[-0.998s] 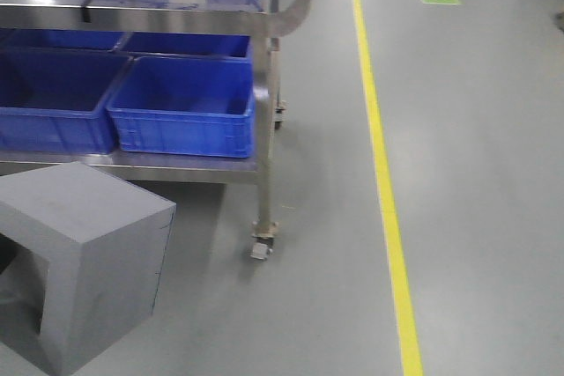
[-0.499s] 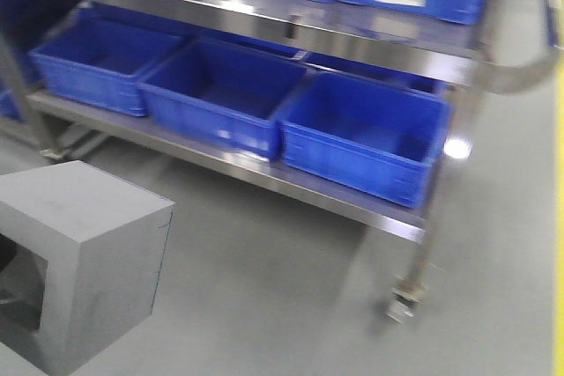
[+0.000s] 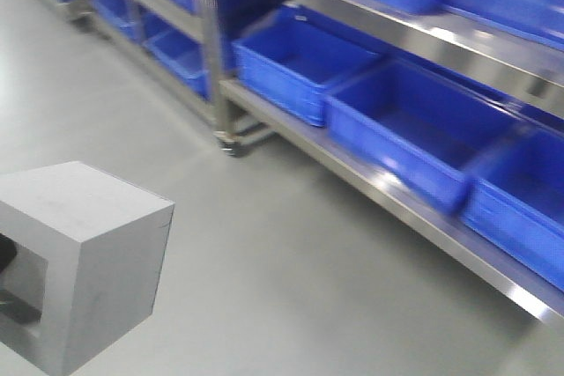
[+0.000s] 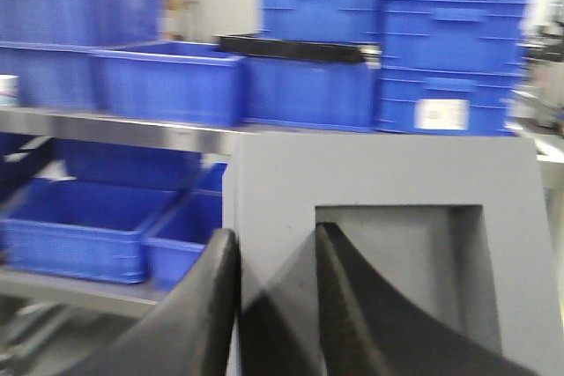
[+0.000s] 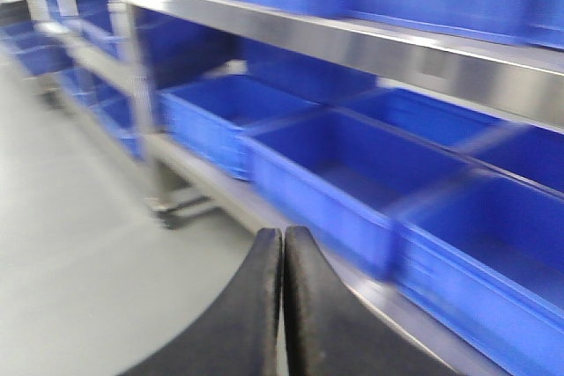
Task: Sort gray base to blue bin
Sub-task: 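Drive the base away from the table holding the block, then drive down the aisle between shelves of blue bins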
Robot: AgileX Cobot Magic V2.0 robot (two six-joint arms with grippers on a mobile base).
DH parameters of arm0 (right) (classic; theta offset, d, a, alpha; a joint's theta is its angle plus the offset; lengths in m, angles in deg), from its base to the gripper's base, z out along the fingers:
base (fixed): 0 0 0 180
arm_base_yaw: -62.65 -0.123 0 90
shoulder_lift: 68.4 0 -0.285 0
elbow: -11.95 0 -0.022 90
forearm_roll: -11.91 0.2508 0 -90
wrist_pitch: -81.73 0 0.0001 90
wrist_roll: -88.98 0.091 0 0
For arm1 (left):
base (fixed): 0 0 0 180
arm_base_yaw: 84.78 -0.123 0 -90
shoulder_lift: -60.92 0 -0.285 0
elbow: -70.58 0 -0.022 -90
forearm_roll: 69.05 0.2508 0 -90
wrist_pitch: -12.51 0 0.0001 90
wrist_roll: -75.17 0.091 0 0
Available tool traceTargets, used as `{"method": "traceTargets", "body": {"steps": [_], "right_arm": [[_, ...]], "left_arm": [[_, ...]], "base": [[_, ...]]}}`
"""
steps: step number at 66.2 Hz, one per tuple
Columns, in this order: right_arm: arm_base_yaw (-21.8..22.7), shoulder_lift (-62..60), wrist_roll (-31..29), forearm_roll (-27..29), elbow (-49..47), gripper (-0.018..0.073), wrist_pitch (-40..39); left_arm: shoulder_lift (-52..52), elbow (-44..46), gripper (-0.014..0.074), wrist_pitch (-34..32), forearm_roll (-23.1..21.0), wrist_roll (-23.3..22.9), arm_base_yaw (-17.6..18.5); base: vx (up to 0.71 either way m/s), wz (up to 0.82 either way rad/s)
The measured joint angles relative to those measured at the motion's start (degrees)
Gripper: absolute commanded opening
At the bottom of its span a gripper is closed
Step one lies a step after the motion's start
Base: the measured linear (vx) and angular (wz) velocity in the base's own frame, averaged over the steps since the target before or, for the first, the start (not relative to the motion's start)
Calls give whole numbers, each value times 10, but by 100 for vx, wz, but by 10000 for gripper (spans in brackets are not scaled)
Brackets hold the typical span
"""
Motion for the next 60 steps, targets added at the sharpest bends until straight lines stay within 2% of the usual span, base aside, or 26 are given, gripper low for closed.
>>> {"method": "traceTargets", "body": {"steps": [38, 60], "right_arm": [[0, 0, 0, 0, 0, -9, 0], [0, 0, 0, 0, 0, -9, 0]], "left_arm": [[0, 0, -6, 0, 0, 0, 0], [0, 0, -6, 0, 0, 0, 0]], "base": [[23, 72], [26, 46]]}}
